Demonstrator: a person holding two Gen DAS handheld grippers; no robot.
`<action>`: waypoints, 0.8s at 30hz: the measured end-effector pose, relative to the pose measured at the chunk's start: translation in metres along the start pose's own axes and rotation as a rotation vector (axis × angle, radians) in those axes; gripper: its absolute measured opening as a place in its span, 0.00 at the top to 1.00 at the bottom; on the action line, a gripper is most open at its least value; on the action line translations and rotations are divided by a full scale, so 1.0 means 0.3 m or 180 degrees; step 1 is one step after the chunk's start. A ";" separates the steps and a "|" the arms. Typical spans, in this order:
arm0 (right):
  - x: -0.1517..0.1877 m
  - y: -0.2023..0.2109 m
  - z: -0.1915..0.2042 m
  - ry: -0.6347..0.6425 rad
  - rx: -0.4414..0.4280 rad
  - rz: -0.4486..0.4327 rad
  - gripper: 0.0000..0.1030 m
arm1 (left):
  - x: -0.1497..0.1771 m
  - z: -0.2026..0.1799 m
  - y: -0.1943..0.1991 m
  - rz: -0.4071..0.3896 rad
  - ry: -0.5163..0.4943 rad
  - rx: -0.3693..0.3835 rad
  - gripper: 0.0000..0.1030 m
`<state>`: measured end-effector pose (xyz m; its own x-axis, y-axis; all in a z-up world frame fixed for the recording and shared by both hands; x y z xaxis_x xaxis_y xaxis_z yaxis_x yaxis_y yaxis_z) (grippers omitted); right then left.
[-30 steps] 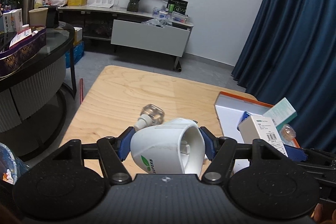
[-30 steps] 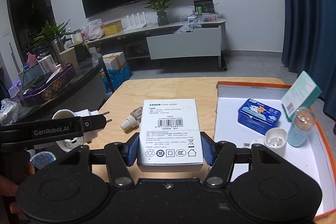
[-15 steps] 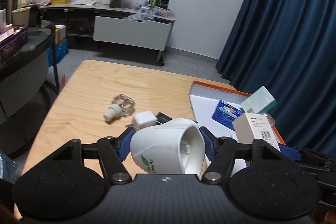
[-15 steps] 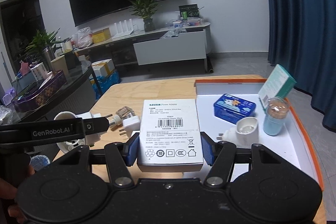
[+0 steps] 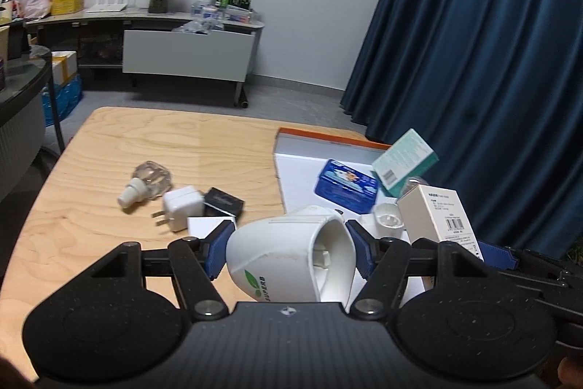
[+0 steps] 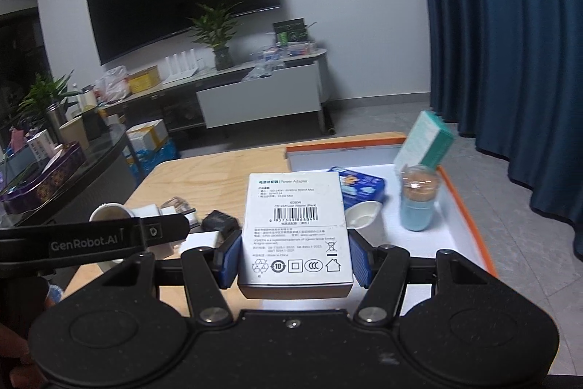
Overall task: Organize rigid objects
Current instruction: 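Carry the plug adapter and Power Adapter box over the white box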
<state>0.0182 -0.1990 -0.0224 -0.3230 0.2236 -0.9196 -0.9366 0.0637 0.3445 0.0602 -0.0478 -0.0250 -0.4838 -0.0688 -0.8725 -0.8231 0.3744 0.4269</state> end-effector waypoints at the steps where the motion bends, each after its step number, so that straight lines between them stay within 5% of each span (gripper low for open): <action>1: 0.001 0.004 -0.013 -0.0013 0.0024 -0.0004 0.31 | 0.002 -0.010 -0.004 0.0007 -0.0010 0.0019 0.36; 24: -0.010 0.035 -0.189 -0.0151 0.0393 -0.0113 0.31 | 0.024 -0.159 -0.071 0.0108 -0.0138 0.0244 0.36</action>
<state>0.0015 -0.2542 -0.0268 -0.2806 0.2647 -0.9226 -0.9226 0.1908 0.3353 0.0600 -0.1004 -0.0291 -0.4963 -0.0155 -0.8680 -0.7806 0.4456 0.4383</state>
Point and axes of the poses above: each gripper's, at about its wrist camera, not at the fingertips, and y roughly against the way its jaws point, z to its left, x to its underside, the point moved 5 cm from there along -y, roughly the way its jaws point, and after that the axes turned 9 degrees about -z, right-handed, at the moved point
